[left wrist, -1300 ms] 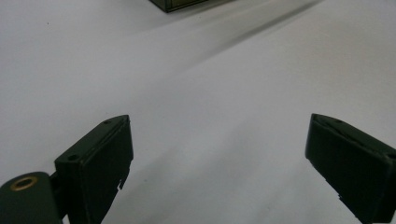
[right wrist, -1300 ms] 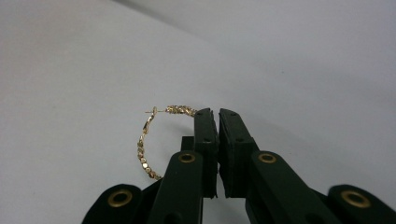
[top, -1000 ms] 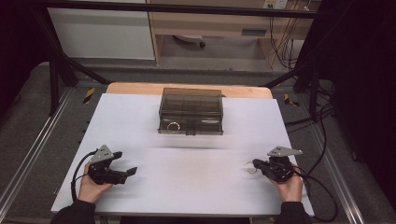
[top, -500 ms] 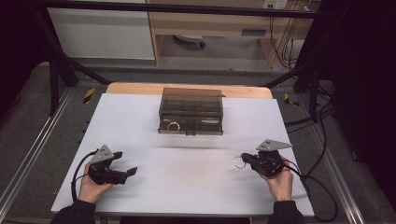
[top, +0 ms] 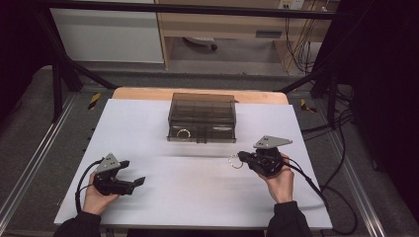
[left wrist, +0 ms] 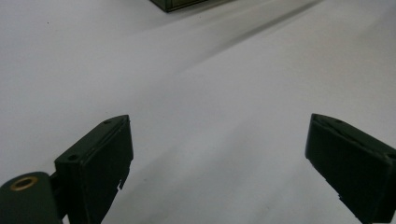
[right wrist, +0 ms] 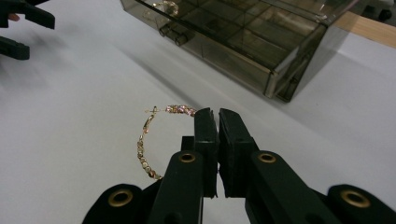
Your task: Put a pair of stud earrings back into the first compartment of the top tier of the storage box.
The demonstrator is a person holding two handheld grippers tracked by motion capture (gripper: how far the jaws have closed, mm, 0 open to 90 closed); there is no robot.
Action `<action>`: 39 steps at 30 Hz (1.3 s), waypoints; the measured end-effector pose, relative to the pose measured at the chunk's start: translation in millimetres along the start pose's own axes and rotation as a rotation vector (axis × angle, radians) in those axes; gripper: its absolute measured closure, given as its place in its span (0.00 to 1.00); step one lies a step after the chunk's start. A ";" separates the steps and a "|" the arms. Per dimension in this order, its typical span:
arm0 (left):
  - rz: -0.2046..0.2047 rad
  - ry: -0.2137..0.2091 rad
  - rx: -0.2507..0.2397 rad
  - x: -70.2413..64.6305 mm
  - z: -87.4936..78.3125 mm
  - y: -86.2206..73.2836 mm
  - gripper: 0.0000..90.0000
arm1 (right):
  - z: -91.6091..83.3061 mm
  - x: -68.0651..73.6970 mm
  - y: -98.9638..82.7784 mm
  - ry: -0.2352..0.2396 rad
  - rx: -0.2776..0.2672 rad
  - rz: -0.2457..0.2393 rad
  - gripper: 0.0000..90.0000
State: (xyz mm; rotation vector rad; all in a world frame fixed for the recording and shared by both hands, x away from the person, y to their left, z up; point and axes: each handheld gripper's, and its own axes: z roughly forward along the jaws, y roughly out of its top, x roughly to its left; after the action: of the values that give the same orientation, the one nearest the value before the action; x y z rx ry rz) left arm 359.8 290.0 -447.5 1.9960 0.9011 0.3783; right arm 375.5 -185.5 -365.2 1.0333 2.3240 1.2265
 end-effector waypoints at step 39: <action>-0.001 -0.002 0.000 0.7 -0.1 -0.2 0.08 | 80.1 36.8 89.7 0.054 -0.045 -0.052 0.97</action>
State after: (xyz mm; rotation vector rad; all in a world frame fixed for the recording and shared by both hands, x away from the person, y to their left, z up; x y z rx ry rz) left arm 360.1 290.7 -447.7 1.9954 0.9004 0.3758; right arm 436.1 -78.9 -337.2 0.9302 2.3371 1.2953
